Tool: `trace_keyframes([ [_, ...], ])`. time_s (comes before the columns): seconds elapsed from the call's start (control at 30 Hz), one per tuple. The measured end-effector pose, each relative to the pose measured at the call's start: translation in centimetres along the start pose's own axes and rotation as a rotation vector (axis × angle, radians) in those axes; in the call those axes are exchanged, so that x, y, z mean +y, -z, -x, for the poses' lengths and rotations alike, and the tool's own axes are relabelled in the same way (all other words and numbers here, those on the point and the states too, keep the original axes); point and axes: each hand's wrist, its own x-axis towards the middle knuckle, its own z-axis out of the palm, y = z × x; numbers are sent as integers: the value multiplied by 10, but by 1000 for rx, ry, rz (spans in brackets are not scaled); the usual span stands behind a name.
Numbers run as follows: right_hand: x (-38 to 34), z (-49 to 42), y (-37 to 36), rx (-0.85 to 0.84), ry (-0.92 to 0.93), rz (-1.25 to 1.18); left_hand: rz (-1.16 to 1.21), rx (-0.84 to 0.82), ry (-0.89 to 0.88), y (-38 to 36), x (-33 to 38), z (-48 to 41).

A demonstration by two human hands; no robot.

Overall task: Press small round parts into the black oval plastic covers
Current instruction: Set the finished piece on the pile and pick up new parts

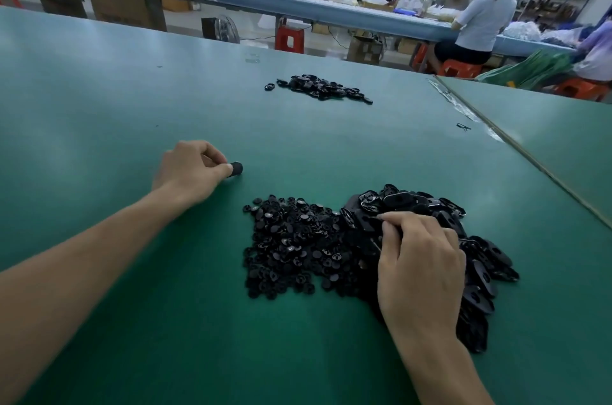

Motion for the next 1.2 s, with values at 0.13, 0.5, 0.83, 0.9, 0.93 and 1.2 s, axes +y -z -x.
trace_keyframes([
  [0.13, 1, -1, 0, 55, 48, -162, -90, 39, -65, -4, -9, 2],
  [0.5, -17, 3, 1, 25, 166, -595, 229, 39, -369, -1, 35, 71],
  [0.83, -27, 12, -8, -199, 220, -795, 780, -493, -202, -5, 49, 132],
  [0.9, -25, 13, -11, -195, 260, -678, 804, -482, -195, -6, 46, 131],
  [0.93, -24, 14, -12, -194, 273, -587, 816, -474, -185, -7, 45, 130],
  [1.2, -20, 19, -8, -214, 298, -92, 888, -257, -96, -11, 42, 123],
])
